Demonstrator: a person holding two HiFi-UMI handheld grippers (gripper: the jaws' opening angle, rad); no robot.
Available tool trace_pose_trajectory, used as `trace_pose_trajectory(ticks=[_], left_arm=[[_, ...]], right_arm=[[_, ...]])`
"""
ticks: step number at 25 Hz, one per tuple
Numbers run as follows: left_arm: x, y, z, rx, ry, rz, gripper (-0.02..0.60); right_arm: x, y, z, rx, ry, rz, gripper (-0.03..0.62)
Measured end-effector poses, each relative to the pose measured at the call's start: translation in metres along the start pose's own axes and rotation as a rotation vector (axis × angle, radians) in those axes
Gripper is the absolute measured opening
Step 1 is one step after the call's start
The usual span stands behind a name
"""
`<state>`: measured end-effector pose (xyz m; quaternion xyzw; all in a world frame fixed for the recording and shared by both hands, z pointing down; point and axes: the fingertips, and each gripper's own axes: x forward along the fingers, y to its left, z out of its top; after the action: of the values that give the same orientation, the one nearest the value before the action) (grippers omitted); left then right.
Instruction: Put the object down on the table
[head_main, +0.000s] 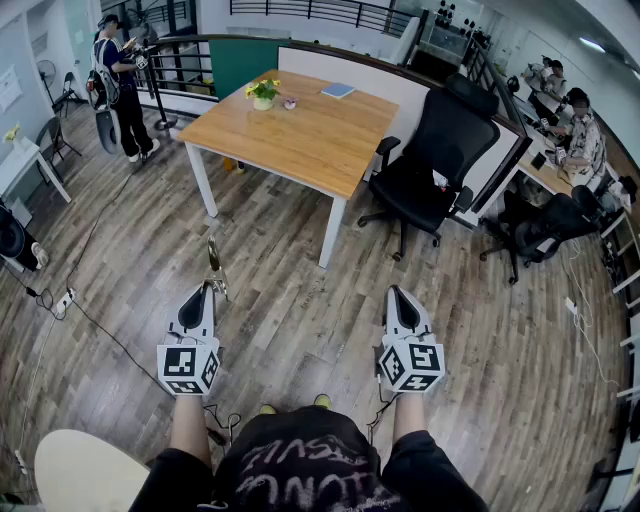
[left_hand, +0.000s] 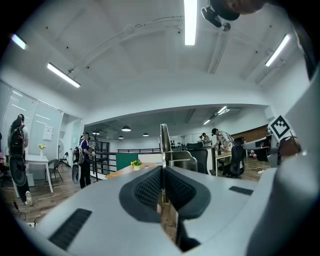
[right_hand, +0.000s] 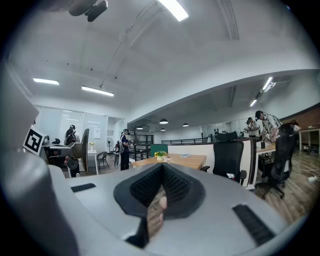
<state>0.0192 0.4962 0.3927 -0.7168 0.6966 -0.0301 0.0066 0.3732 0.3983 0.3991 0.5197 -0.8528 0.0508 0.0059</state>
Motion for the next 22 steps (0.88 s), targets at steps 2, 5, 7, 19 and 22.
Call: trace_pose_trajectory(ticks=[2, 5, 7, 19, 22], left_arm=[[0.001, 0.000, 0.001, 0.002, -0.008, 0.003, 0.015], [0.002, 0.002, 0.001, 0.002, -0.012, 0.010, 0.015], [0.002, 0.005, 0.001, 0.001, -0.008, 0.014, 0.015], [-0.002, 0.016, -0.003, -0.002, -0.005, 0.021, 0.015], [-0.005, 0.023, -0.004, -0.007, -0.005, 0.019, 0.015]], right_arm=[[0.003, 0.001, -0.001, -0.012, -0.002, 0.004, 0.003], [0.007, 0.004, -0.001, -0.015, -0.003, 0.012, 0.003], [0.007, 0.005, 0.000, -0.012, -0.002, 0.013, 0.003], [0.012, 0.018, -0.004, -0.033, -0.004, 0.009, 0.005], [0.012, 0.024, -0.006, -0.022, -0.001, 0.000, 0.005]])
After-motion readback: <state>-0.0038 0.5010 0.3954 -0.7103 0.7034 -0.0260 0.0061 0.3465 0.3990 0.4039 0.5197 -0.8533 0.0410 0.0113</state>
